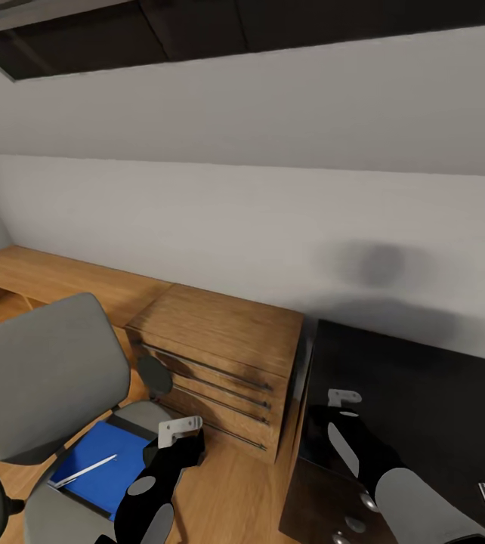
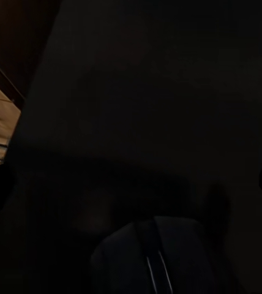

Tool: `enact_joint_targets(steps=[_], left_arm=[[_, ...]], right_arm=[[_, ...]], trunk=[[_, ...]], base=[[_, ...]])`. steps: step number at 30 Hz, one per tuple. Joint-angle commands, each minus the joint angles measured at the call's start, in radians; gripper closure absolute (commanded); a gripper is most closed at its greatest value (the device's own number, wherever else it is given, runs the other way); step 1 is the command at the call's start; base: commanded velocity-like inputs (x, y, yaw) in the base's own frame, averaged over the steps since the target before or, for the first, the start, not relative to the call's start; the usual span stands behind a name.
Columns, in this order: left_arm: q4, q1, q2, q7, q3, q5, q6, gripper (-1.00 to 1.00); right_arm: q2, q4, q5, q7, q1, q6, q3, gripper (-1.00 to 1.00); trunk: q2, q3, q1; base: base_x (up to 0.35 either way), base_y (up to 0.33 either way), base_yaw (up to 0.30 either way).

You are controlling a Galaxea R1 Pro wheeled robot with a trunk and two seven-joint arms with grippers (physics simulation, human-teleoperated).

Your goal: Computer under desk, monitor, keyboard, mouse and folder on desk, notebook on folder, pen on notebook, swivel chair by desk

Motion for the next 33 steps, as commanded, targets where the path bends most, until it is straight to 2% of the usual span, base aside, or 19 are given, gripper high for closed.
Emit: enact_joint_targets(steps=[1,7,19,33], left_arm=[[-0.001,-0.001,0.0,0.009,-0.001,0.009,0.002,-1.0],[-0.001,-0.001,0.0,0.009,-0.001,0.009,0.002,-1.0],[-0.001,-0.001,0.0,0.011,-0.001,0.009,0.001,-1.0],[-0.001,-0.001,0.0,0.011,-0.001,0.009,0.001,-1.0]], right_arm=[[-0.001,-0.002,-0.008,-0.008,-0.001,0.007,0.008,-1.0],[-0.002,-0.001,-0.008,-0.008,-0.002,0.011,0.008,-1.0],[-0.002,-0.001,-0.009,-0.008,-0.002,0.01,0.008,-1.0],[-0.002,0.01,-0.009,-0.008,-0.002,0.01,0.008,-1.0]], trunk=[[-0.008,-0.004,0.004],[-0.05,-0.023,0.027],[-0.05,-0.023,0.027],[-0.05,-0.023,0.027]], base=[[0.0,0.0,0.0],[0.0,0.0,0.0],[-0.007,0.0,0.0],[-0.161,0.0,0.0]])
